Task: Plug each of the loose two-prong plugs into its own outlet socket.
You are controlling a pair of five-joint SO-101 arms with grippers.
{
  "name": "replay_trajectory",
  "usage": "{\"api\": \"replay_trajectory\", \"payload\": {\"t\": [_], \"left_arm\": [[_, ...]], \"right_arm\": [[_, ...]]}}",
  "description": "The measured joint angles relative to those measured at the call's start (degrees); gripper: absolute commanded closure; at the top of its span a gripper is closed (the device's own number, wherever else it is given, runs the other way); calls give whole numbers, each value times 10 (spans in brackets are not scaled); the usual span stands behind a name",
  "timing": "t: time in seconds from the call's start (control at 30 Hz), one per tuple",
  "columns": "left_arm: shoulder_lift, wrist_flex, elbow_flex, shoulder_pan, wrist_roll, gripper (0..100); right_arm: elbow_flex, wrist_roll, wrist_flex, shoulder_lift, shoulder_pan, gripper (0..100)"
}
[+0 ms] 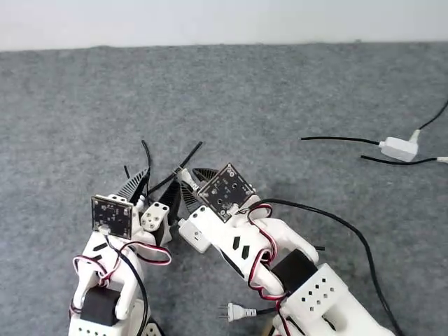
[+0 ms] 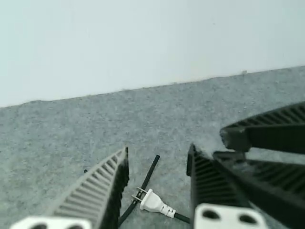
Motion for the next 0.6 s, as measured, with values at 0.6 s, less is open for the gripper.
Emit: {"api": "replay_trajectory", "payload": {"t": [0.6], "left_arm": [[0, -2, 0, 27, 0, 797]], "right_arm": [[117, 9, -39, -165, -4, 901]]}}
